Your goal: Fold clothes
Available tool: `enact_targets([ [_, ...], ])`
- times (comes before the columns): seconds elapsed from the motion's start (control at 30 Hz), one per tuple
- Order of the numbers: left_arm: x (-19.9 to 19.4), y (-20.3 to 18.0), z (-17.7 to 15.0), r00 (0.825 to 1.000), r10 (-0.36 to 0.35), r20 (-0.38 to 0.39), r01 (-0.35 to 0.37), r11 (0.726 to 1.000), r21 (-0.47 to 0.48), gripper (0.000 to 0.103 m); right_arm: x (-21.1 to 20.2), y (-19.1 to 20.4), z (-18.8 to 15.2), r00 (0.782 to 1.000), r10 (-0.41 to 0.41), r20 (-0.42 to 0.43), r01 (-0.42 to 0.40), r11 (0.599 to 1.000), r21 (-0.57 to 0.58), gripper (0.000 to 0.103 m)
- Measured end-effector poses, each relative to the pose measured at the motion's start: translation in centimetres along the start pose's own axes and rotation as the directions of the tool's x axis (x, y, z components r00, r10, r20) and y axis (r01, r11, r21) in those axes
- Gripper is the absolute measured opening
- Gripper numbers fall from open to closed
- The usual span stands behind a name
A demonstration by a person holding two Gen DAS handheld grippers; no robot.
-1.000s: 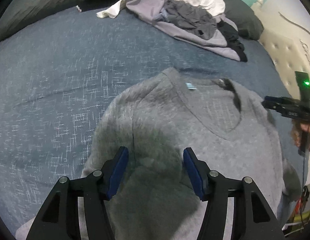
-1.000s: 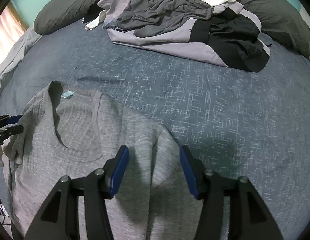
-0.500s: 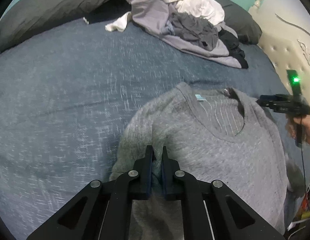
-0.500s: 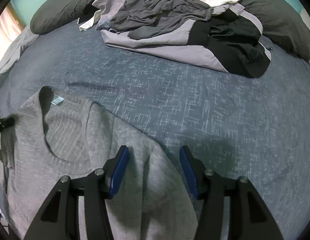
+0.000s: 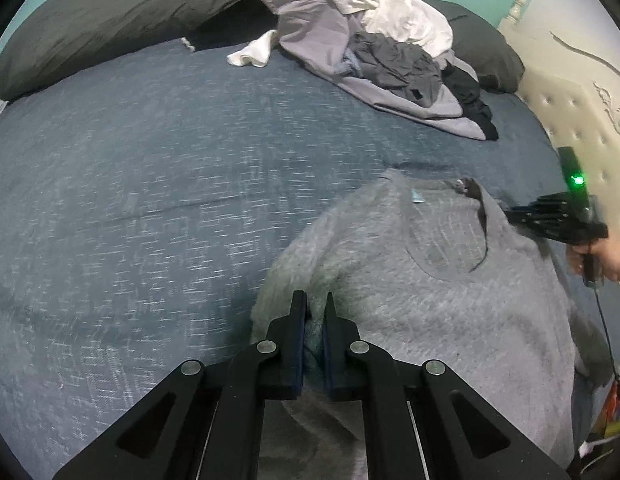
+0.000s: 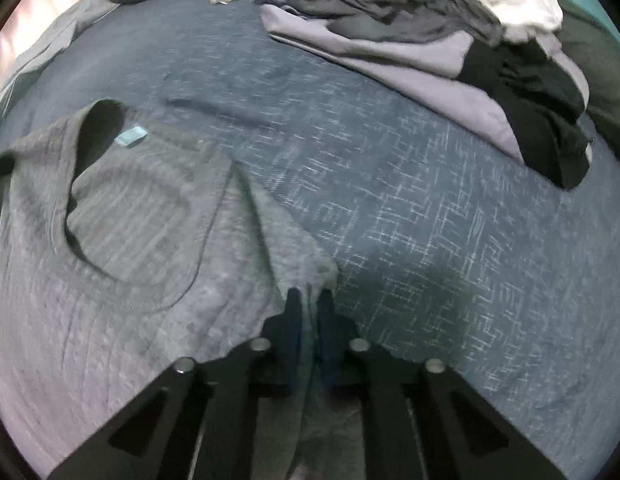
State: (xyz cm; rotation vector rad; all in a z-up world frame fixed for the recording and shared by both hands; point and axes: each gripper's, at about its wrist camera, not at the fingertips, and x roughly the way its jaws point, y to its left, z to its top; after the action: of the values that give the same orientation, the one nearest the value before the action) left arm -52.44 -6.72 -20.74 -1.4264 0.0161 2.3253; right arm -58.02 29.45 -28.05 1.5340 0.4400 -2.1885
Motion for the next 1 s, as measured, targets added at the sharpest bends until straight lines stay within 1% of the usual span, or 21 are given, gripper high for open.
enact_targets([
  [0.07, -0.4, 0.4, -0.1, 1.0, 0.012, 0.006, -0.012, 1.0, -0.006, 0.007, -0.9, 0.3, -0.2, 0.999, -0.012, 0.03, 0.013, 1.0, -0.017, 0.005],
  [0.13, -0.8, 0.8, 0.1, 1.0, 0.026, 0.012, -0.026, 1.0, -0.011, 0.007, -2.4, 0.2, -0.4, 0.996, -0.03, 0.087, 0.031, 0.999, -0.014, 0.005],
  [0.2, -1.3, 1.3, 0.3, 0.999, 0.036, 0.018, -0.036, 0.999, -0.017, 0.007, -4.3, 0.1, -0.5, 0.988, -0.038, 0.147, 0.04, 0.999, -0.012, 0.005],
  [0.27, -1.7, 1.8, 0.6, 0.999, 0.04, 0.025, -0.04, 0.999, -0.025, 0.007, -6.4, 0.3, -0.9, 0.976, -0.046, 0.211, 0.051, 0.999, -0.017, 0.005],
  [0.33, -2.0, 2.1, 1.1, 0.998, 0.046, 0.031, -0.045, 0.998, -0.032, 0.007, -8.1, 0.4, -1.4, 0.967, -0.033, 0.253, 0.039, 0.999, -0.019, 0.005],
  [0.4, -1.9, 2.6, 1.3, 0.999, 0.048, 0.02, -0.047, 0.998, -0.039, 0.007, -8.9, 1.1, -2.1, 0.966, -0.022, 0.258, 0.033, 0.999, -0.039, 0.005],
  [0.5, -0.8, 2.9, 0.9, 0.999, 0.042, -0.016, -0.043, 0.998, -0.047, 0.007, -8.4, 1.9, -3.6, 0.977, -0.013, 0.214, 0.029, 0.997, -0.068, 0.005],
  [0.7, 1.1, 2.2, -0.8, 0.995, 0.021, -0.098, -0.023, 1.0, -0.015, 0.007, -6.8, 2.2, -6.5, 0.986, 0.035, 0.166, -0.028, 0.999, -0.043, 0.005],
  [0.83, 1.1, 1.3, -1.0, 0.994, 0.029, -0.101, -0.028, 0.999, 0.02, 0.007, -6.2, 2.1, -6.2, 0.986, 0.005, 0.164, -0.004, 1.0, -0.005, 0.006],
  [0.93, 0.9, 1.2, -0.3, 0.997, 0.031, -0.076, -0.03, 0.999, 0.014, 0.007, -6.7, 1.5, -5.0, 0.979, -0.007, 0.205, 0.0, 0.999, 0.036, 0.006],
  [1.0, 0.7, 1.2, 0.2, 0.998, 0.03, -0.057, -0.03, 1.0, 0.005, 0.007, -7.0, 0.6, -3.8, 0.973, -0.004, 0.231, -0.012, 0.998, 0.065, 0.006],
])
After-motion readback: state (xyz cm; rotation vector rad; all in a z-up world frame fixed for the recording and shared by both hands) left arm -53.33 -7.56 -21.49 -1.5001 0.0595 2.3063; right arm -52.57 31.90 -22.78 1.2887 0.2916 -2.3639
